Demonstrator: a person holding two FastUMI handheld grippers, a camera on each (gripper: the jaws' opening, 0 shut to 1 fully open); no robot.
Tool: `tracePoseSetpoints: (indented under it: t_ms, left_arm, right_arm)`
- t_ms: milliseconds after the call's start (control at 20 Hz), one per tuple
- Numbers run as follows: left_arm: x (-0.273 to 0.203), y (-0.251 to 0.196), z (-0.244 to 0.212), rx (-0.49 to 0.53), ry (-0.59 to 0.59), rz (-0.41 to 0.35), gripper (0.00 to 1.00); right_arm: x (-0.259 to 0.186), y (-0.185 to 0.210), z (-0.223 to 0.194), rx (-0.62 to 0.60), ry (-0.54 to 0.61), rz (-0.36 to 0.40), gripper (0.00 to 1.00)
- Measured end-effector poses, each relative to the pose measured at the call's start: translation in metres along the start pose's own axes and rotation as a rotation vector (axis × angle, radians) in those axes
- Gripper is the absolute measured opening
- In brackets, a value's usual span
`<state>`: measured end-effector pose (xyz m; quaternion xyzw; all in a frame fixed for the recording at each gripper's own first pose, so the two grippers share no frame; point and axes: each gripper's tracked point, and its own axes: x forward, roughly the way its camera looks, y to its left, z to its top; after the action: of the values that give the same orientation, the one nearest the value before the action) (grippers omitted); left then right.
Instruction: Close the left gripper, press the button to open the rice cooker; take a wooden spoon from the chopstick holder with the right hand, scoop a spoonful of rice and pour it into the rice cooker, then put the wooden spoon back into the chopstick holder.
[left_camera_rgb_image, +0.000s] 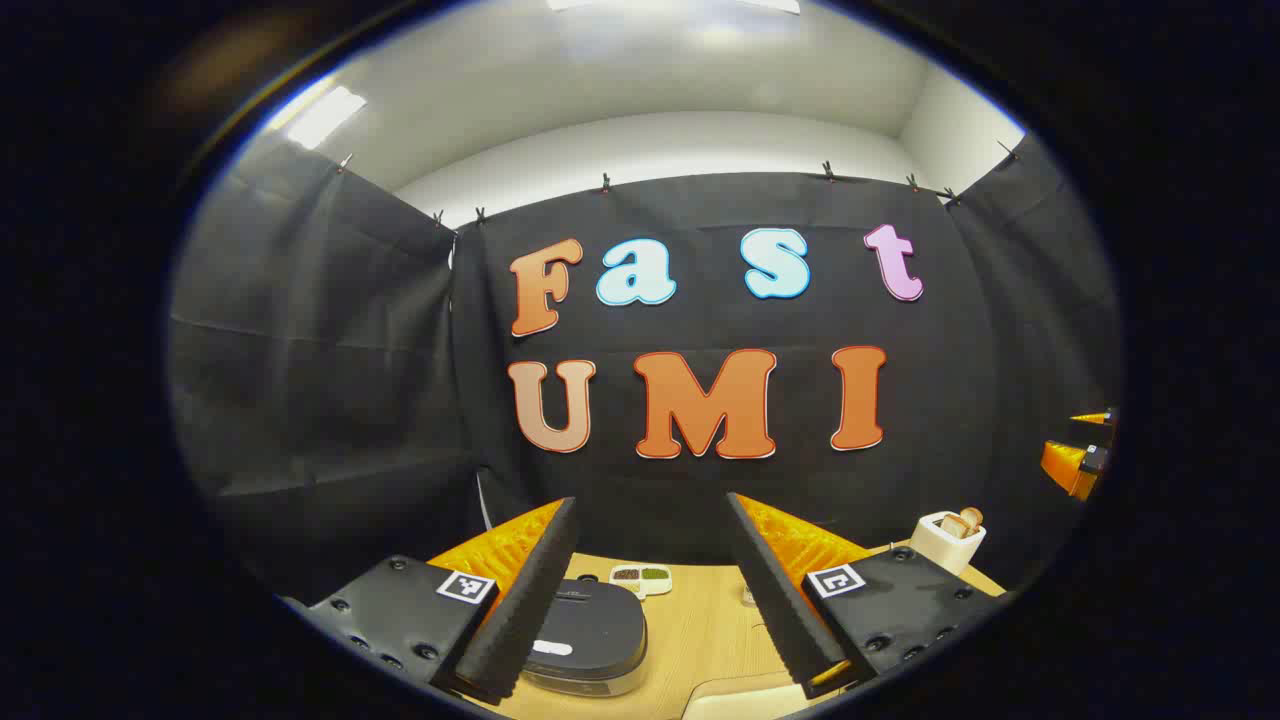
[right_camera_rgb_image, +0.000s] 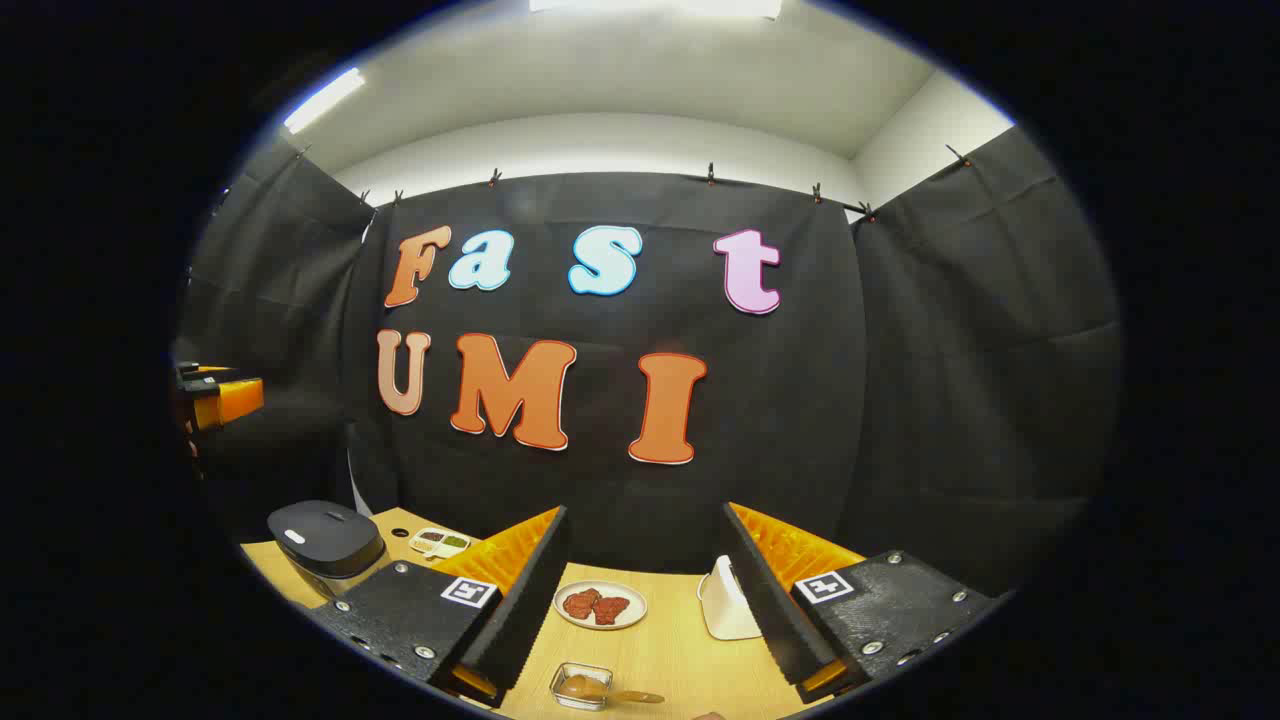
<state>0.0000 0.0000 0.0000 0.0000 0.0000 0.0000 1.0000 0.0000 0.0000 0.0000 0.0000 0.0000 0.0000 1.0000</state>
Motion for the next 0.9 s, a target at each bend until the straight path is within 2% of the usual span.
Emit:
tracePoseSetpoints:
  t_ms: [150,200,250,300,550,700,750,800,900]
  left_arm:
    - [0.003,-0.005,-0.001,0.008,0.015,0.022,1.00]
    - [0.003,-0.010,-0.002,0.014,0.021,0.013,1.00]
    - [0.005,-0.014,-0.001,0.021,0.021,0.000,1.00]
    - [0.008,-0.017,-0.002,0.031,0.025,-0.014,1.00]
    - [0.026,-0.024,0.005,0.033,0.014,-0.052,1.00]
    - [0.029,-0.013,0.011,0.036,0.000,-0.052,1.00]
    - [0.031,-0.009,0.012,0.044,-0.002,-0.049,1.00]
    - [0.032,-0.003,0.017,0.049,-0.012,-0.046,1.00]
    - [0.034,0.007,0.026,0.056,-0.034,-0.033,1.00]
  right_arm:
    - [0.000,-0.008,-0.010,0.019,0.020,0.007,0.93]
    - [0.000,-0.013,-0.016,0.026,0.040,0.001,0.93]
    - [-0.001,-0.015,-0.020,0.029,0.056,-0.007,0.97]
    - [-0.003,-0.017,-0.022,0.034,0.062,-0.009,0.93]
    - [-0.002,-0.028,-0.021,0.039,0.062,-0.058,0.93]
    - [0.002,-0.023,-0.018,0.027,0.052,-0.068,0.93]
    - [0.005,-0.021,-0.017,0.024,0.050,-0.070,0.97]
    - [0.007,-0.018,-0.016,0.021,0.046,-0.067,0.93]
    - [0.012,-0.009,-0.014,0.016,0.039,-0.058,0.93]
